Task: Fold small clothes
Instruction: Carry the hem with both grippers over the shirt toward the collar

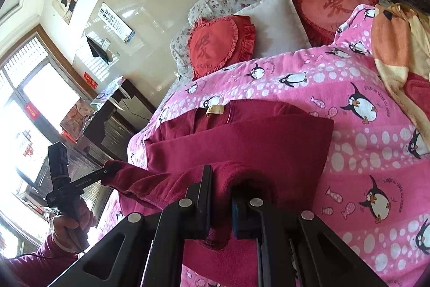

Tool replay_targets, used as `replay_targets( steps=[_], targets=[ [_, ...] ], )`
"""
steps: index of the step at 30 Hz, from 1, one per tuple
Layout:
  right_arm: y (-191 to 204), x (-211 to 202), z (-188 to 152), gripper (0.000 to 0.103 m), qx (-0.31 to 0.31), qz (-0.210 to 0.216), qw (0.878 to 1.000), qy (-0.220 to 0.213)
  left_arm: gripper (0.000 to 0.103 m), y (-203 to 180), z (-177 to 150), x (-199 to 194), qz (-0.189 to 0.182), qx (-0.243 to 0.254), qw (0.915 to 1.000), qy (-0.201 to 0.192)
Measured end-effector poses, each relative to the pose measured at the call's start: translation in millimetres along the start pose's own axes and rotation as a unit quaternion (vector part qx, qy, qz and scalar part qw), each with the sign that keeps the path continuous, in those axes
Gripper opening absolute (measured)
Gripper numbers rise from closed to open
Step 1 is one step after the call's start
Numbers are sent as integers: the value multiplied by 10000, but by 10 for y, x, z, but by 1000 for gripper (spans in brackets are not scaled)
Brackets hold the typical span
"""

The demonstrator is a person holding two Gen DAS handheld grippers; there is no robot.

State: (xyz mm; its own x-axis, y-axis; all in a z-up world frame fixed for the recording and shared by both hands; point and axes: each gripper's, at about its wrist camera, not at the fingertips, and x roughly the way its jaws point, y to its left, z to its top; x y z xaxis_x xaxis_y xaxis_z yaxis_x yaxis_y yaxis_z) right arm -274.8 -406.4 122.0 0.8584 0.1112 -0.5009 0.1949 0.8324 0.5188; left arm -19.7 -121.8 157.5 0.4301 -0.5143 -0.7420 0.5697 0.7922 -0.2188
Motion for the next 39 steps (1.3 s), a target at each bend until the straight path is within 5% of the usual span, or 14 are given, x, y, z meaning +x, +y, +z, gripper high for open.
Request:
replay_targets(
  steps=[28, 39],
  targets=[
    [-314, 650, 628, 10, 247, -266, 9993, -90, 7, 244, 588, 619, 91, -529, 9985, -40],
    [-643, 932, 679, 10, 966, -139, 9952, 118, 8, 401, 650, 997, -109, -856, 9959, 265]
  ],
)
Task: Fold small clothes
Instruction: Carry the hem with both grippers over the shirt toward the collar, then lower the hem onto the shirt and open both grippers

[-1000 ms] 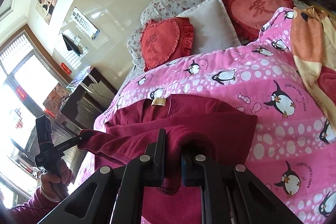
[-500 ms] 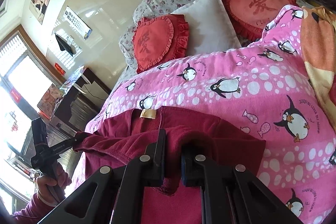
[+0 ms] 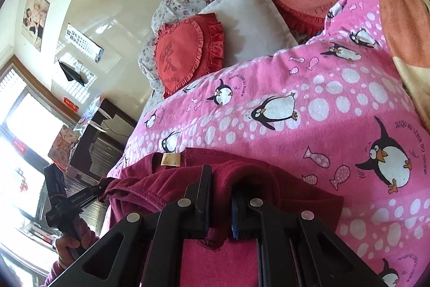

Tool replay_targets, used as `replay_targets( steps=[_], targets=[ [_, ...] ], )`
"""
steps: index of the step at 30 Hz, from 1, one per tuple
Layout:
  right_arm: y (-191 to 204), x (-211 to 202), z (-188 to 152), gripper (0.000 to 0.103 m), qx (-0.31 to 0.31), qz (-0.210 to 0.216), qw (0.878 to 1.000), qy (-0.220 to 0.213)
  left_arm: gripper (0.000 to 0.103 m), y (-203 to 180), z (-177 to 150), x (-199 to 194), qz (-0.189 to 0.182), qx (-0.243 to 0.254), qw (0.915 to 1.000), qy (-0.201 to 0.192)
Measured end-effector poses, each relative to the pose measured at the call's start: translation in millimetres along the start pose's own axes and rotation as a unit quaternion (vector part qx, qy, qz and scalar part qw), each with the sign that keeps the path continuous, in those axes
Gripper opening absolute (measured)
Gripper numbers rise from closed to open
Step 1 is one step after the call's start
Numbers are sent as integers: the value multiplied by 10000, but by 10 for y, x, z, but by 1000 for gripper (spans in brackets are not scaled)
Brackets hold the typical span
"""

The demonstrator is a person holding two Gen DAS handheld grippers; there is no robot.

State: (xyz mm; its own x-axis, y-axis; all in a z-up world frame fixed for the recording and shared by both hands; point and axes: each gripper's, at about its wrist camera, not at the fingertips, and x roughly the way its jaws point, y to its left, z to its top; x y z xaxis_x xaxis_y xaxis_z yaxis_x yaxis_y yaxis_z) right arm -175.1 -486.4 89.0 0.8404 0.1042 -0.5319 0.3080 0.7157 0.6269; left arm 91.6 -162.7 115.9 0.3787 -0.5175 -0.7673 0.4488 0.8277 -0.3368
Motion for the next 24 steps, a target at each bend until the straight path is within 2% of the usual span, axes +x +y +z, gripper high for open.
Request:
replay_targets(
  steps=[5, 8, 12, 13, 14, 15, 16, 17, 18, 21, 24],
  targets=[
    [-63, -115, 55, 11, 308, 290, 9991, -70, 12, 38, 42, -33, -257, -33, 9996, 102],
    [-24, -179, 91, 12, 294, 281, 9991, -97, 16, 54, 108, -87, -469, -148, 9987, 141],
    [7, -278, 125, 13, 451, 448, 9977, -215, 19, -1, 158, -171, -536, -96, 9985, 107],
    [16, -307, 140, 14, 475, 511, 9972, -257, 22, -12, 166, -187, -576, -92, 9983, 79],
    [17, -333, 158, 15, 487, 578, 9967, -286, 32, -17, 175, -209, -647, -100, 9978, 47],
    [10, -366, 169, 19, 514, 690, 9958, -319, 45, -14, 183, -224, -715, -123, 9974, 20],
    [9, -381, 171, 28, 554, 763, 9950, -332, 50, -7, 190, -235, -769, -164, 9969, -10],
    [-20, -408, 160, 37, 671, 838, 9936, -358, 60, 7, 189, -251, -737, -210, 9970, -94],
    [-44, -417, 145, 54, 777, 817, 9931, -331, 68, 15, 187, -264, -630, -223, 9976, -169],
    [-87, -446, 71, 56, 708, 461, 9963, -142, 69, 78, 189, -270, -607, -284, 9976, -155],
    [-15, -598, -3, 56, 364, 337, 9981, -367, 69, 132, 178, -331, -638, -353, 9971, -229]
  ],
)
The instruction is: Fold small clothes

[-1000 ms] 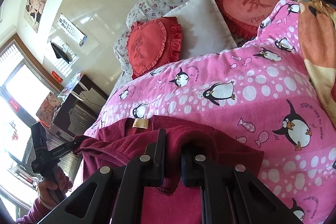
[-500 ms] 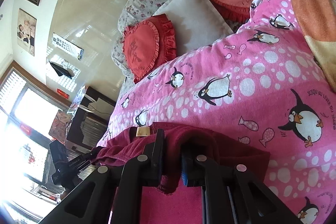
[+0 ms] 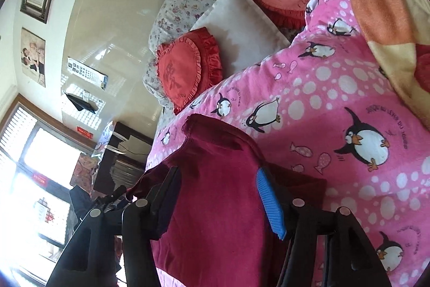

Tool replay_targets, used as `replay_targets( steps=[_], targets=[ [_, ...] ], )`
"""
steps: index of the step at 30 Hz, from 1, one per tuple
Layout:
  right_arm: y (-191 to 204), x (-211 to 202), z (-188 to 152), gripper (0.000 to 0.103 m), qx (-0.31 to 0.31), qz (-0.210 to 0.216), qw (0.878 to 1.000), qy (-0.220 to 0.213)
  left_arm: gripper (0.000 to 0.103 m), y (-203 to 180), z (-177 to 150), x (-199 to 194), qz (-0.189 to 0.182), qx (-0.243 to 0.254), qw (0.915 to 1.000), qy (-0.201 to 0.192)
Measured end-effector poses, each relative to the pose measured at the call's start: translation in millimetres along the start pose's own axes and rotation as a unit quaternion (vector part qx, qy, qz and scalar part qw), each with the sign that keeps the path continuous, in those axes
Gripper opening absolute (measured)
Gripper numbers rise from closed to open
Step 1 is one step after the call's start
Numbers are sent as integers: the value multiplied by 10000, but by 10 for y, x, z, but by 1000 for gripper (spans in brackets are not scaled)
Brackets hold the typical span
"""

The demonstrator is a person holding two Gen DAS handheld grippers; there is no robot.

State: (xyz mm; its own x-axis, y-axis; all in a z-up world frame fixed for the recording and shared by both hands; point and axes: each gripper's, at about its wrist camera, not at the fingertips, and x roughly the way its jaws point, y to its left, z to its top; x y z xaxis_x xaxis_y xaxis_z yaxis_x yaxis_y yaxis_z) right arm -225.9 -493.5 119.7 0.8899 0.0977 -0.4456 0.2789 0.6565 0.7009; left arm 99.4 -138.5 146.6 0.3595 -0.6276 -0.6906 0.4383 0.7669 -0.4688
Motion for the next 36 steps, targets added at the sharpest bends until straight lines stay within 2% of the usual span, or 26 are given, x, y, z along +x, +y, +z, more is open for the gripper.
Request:
replay_targets(
  steps=[3, 7, 12, 16, 19, 21, 23, 27, 30, 36],
  targets=[
    [218, -43, -35, 56, -564, -125, 9982, -137, 70, -50, -22, -30, 57, 125, 9999, -93],
    [524, 115, -31, 49, -1237, -307, 9916, -232, 70, -164, -58, 49, 93, 313, 9995, -59],
    [501, 546, 36, 49, -1248, -538, 9907, -73, 70, -93, 1, 355, 337, 43, 9994, 110],
    [239, 877, 191, 49, -927, -1061, 9900, -27, 70, 44, 56, 654, 625, -235, 9970, 400],
    [37, 1063, 262, 49, -706, -1278, 9893, 73, 70, 134, 93, 749, 734, -380, 9958, 394],
    [26, 1112, 273, 49, -727, -1308, 9887, 66, 69, 184, 118, 727, 682, -498, 9958, 353],
    [96, 1065, 262, 49, -816, -1346, 9875, 47, 70, 228, 120, 636, 616, -584, 9959, 305],
    [242, 768, 136, 50, -832, -1115, 9902, 73, 70, 261, 17, 368, 527, -348, 9976, 294],
    [252, 438, -49, 50, -765, -859, 9933, 52, 70, 284, -163, 88, 426, -110, 9987, 259],
    [206, -21, -580, 51, -931, -884, 9911, 360, 70, 395, -588, -292, 75, -120, 9990, 416]
  ],
)
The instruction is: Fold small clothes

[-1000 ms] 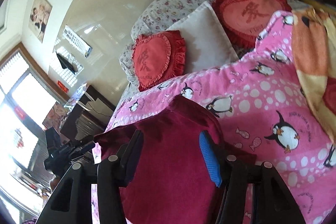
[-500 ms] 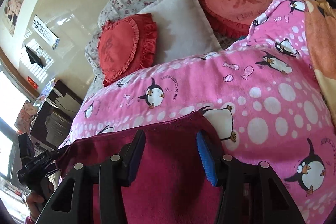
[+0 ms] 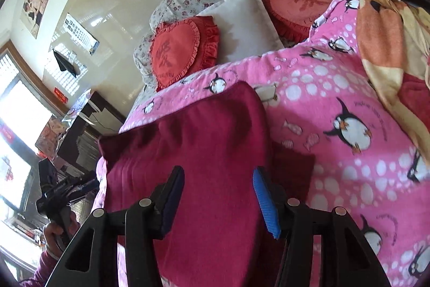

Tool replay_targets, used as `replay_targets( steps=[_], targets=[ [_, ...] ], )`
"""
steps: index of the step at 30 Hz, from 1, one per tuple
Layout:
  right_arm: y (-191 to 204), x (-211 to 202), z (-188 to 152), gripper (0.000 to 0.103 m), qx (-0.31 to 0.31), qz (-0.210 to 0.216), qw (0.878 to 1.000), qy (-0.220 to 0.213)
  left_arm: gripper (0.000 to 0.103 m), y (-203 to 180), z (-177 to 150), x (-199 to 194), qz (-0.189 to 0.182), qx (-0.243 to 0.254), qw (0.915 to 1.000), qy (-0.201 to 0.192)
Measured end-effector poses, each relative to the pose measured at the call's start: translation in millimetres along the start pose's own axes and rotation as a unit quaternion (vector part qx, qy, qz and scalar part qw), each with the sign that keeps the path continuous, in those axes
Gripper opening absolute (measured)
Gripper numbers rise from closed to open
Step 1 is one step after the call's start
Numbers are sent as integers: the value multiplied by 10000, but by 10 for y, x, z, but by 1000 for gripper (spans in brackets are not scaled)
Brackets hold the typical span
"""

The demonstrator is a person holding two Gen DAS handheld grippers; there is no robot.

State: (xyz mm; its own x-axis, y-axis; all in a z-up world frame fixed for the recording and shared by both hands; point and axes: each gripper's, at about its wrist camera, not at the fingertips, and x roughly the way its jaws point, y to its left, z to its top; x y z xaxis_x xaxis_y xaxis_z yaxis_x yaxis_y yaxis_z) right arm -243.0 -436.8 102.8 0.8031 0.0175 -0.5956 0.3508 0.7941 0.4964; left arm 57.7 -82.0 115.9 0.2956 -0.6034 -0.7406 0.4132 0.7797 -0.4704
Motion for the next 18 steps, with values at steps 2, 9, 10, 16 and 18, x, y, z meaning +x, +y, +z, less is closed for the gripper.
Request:
replay_targets(
  steps=[2, 9, 10, 16, 18],
  targets=[
    [18, -74, -216, 51, -163, -133, 9997, 111, 70, 12, -165, -44, -131, 25, 9999, 88],
    [-38, -212, -687, 51, -310, -277, 9990, 161, 69, 24, -601, 58, -231, 157, 9984, 492],
    [-60, -208, -719, 51, -273, -246, 9991, 198, 69, 42, -620, 90, -262, 90, 9982, 541],
    [28, -204, -762, 41, -554, -213, 9980, 209, 69, 2, -641, 155, -407, 37, 9976, 567],
    [79, -202, -736, 41, -684, -242, 9972, 171, 69, -53, -639, 169, -480, 95, 9970, 599]
  ],
)
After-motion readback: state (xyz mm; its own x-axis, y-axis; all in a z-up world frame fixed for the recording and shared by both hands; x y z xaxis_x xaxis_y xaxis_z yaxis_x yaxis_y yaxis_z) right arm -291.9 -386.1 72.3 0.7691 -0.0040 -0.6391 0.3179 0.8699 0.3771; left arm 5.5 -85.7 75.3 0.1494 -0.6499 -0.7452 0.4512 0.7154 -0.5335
